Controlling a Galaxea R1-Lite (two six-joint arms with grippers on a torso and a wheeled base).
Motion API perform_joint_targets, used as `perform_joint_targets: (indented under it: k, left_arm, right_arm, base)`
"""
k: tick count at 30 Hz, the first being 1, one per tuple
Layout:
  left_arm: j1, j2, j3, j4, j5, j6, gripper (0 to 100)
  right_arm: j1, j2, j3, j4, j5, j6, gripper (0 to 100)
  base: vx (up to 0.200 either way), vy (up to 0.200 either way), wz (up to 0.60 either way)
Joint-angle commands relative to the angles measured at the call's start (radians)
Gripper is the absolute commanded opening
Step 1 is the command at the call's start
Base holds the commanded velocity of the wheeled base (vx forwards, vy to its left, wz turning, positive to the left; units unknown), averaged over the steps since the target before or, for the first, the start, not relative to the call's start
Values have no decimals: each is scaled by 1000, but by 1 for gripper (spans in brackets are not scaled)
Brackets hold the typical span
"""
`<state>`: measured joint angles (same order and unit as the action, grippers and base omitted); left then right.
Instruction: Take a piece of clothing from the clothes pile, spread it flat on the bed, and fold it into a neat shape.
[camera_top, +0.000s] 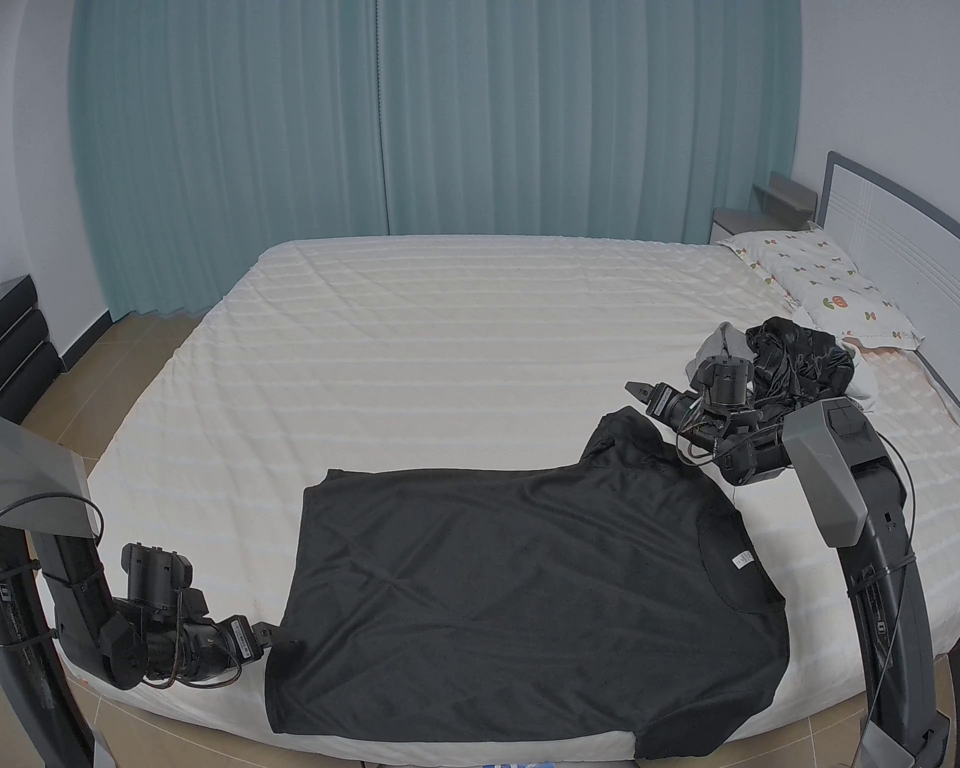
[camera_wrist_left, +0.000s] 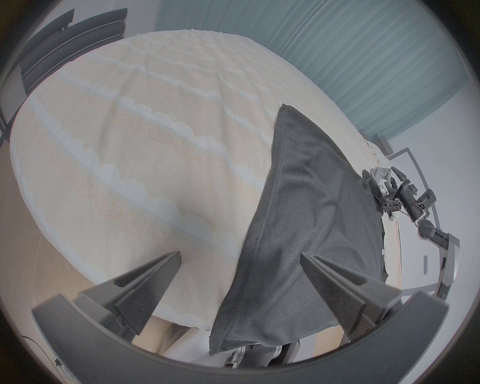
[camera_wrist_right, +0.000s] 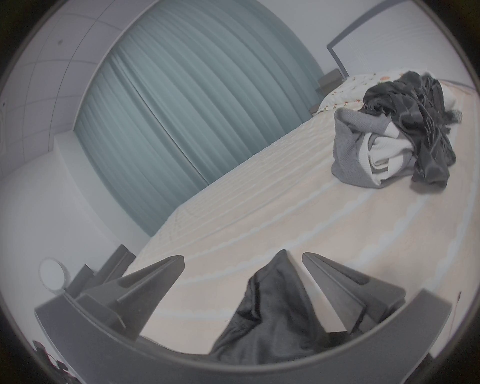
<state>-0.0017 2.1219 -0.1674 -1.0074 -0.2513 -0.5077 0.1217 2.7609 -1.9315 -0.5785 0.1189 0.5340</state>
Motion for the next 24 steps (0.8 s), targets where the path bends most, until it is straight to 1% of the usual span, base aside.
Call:
perform_joint_targets:
  k: [1, 10, 11, 14, 24]
  left_arm:
    - [0, 1, 0, 0, 0, 0, 100]
    - [0, 7, -1, 0, 0, 0, 100]
    - [0, 7, 0, 0, 0, 0, 100]
    - [0, 7, -1, 0, 0, 0, 100]
    - [-3, 9, -1, 0, 0, 0, 100]
  right_arm:
    - [-1, 28, 3, 3, 1, -14, 100]
    - [-4, 56, 3, 26, -4, -48, 100]
    - [-4, 57, 2, 29, -5, -51, 0]
    - [-7, 69, -4, 29, -22, -62, 0]
    - [-48, 62, -27, 28, -28, -62, 0]
  base:
    - [0, 0, 0]
    - [0, 0, 0]
    - [0, 0, 0]
    - [0, 0, 0]
    - [0, 0, 0]
